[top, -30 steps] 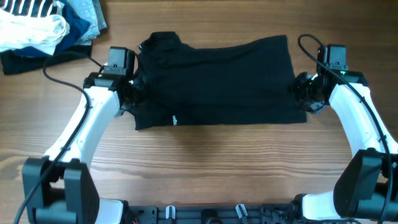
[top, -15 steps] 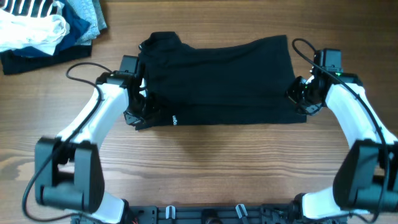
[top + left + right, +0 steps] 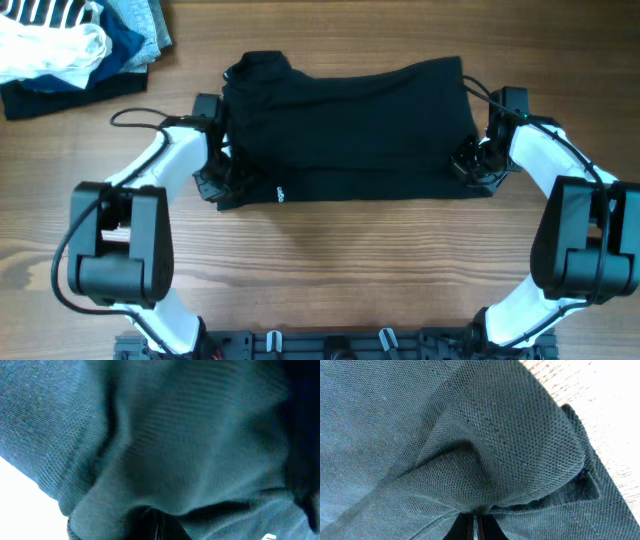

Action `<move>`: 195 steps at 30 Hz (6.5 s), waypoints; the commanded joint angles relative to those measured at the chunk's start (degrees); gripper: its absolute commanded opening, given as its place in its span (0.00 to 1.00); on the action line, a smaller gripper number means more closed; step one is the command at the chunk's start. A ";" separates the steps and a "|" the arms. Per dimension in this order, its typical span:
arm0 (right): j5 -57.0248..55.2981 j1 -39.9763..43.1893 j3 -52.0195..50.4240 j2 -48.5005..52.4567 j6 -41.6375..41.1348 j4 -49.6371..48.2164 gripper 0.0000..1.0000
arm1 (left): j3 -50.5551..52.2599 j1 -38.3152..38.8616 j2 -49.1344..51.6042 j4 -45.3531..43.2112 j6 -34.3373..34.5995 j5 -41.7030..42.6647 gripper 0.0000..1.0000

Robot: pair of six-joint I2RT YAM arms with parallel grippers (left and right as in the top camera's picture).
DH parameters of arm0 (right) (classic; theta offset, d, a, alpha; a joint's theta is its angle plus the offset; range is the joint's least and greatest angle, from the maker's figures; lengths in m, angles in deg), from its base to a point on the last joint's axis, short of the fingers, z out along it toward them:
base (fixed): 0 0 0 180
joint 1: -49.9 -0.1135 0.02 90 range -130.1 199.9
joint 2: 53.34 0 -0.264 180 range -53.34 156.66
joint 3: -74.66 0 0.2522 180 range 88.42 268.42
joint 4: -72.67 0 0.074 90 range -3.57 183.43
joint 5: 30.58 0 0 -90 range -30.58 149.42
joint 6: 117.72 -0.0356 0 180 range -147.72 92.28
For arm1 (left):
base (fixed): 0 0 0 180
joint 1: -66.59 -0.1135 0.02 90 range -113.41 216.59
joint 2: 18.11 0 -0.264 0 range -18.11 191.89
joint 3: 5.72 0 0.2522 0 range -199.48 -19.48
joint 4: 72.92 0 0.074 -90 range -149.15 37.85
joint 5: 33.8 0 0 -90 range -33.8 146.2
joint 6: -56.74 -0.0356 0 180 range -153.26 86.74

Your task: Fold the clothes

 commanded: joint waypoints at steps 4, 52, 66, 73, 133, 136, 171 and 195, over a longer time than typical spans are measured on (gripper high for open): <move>-0.55 0.20 -0.81 4.17 -1.88 0.00 0.04 | 0.48 -5.55 3.56 0.11 -0.31 -2.60 0.05; -16.17 0.17 14.43 -0.04 -3.04 20.92 0.98 | 0.20 -10.43 -13.55 2.62 -1.99 -1.53 0.84; -8.83 0.17 15.63 -0.04 1.31 19.26 1.00 | 0.28 -0.96 -12.11 0.61 1.25 6.43 0.93; -8.81 0.17 15.63 -0.04 3.10 19.08 1.00 | 0.28 0.76 -4.66 -5.86 2.82 7.41 0.95; -7.34 0.17 15.63 -0.04 4.31 18.47 0.99 | -0.61 -0.66 -4.68 -30.32 1.62 11.76 0.87; -7.32 0.17 15.63 -0.04 4.24 18.03 1.00 | -0.61 -1.33 -10.16 -27.58 0.98 11.61 0.90; -5.84 0.13 15.61 -0.04 4.68 15.26 1.00 | 1.22 -0.26 -0.31 -14.93 1.22 12.72 0.93; -5.81 0.11 15.61 -0.04 4.68 15.30 1.00 | 0.92 -0.24 -2.51 -19.76 1.09 13.27 0.86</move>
